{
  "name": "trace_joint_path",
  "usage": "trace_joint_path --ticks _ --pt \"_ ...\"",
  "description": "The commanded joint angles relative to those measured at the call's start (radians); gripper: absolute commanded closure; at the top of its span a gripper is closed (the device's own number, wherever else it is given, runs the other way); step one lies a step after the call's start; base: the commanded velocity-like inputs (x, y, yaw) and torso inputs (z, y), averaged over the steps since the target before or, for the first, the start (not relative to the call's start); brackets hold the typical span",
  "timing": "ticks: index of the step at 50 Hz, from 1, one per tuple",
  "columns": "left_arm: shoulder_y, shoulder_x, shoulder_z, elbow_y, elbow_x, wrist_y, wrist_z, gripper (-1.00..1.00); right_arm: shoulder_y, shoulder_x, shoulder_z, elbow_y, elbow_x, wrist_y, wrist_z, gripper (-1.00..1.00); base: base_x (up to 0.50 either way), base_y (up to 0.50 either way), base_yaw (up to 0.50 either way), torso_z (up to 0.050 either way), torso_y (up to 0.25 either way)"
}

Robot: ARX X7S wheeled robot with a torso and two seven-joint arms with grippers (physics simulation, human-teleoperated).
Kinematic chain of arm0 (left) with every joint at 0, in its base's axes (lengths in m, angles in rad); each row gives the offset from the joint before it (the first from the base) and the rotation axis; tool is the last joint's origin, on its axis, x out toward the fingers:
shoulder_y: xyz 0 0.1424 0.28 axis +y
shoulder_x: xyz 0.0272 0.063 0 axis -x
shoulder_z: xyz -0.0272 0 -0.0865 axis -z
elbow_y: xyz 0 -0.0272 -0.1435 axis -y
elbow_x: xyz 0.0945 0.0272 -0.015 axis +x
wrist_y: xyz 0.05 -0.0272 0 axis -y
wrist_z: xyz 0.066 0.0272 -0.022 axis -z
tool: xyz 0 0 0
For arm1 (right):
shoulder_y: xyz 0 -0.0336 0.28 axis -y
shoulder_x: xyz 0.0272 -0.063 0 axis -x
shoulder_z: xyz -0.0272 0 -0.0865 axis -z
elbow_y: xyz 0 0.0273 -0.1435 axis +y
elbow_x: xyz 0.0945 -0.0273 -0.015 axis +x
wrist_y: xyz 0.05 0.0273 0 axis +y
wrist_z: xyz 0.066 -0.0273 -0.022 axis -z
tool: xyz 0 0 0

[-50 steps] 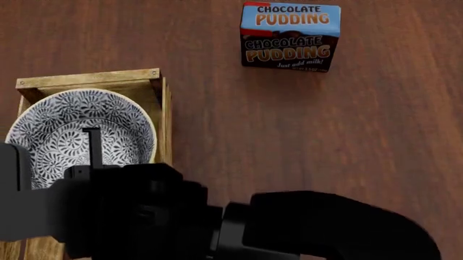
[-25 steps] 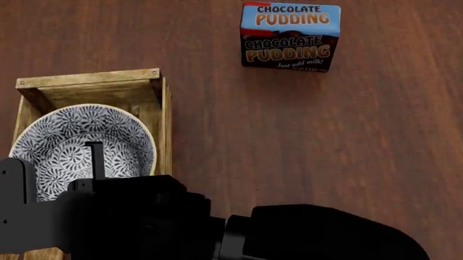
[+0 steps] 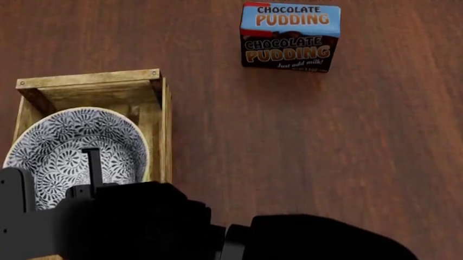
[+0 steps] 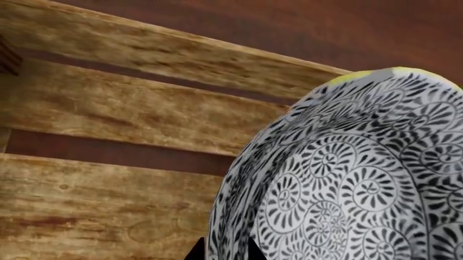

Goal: Stack the left bowl on the right bowl and place them in the tray.

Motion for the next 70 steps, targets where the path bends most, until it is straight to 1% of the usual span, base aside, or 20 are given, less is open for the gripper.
trace_joint_path --ticks 1,11,12,26,34,62,70 --pt "-0.003 0.001 0.003 -0.008 0.003 0.003 0.002 -1.00 -0.032 0.000 -0.007 0.000 -0.001 0.000 -0.034 1.00 0.00 0.00 0.00 0.000 0.000" --pt "-0.001 0.001 0.000 -0.007 0.000 0.004 0.001 -1.00 -0.031 0.000 -0.005 -0.008 0.025 0.026 -0.041 1.00 0.00 0.00 0.00 0.000 0.000" --pt "-0.001 0.001 0.000 -0.007 0.000 0.004 0.001 -1.00 -0.030 0.000 -0.005 -0.009 0.032 0.031 -0.043 -1.00 0.00 0.00 0.00 0.000 0.000" --pt "0.006 -0.001 -0.007 -0.004 -0.004 0.006 -0.001 -1.00 -0.050 0.000 -0.006 -0.057 0.002 0.069 -0.085 -1.00 0.00 0.00 0.00 0.000 0.000" --pt "0.008 -0.002 -0.012 -0.004 -0.008 0.006 -0.002 -1.00 -0.073 0.000 -0.008 -0.099 -0.043 0.099 -0.135 -1.00 0.00 0.00 0.00 0.000 0.000" --pt "0.016 -0.003 -0.021 -0.005 -0.013 0.010 -0.004 -1.00 -0.047 0.000 -0.007 -0.185 -0.037 0.136 -0.117 -1.00 0.00 0.00 0.00 0.000 0.000" --pt "0.017 -0.003 -0.022 -0.006 -0.013 0.011 -0.004 -1.00 -0.019 0.000 -0.006 -0.197 -0.008 0.142 -0.095 -1.00 0.00 0.00 0.00 0.000 0.000"
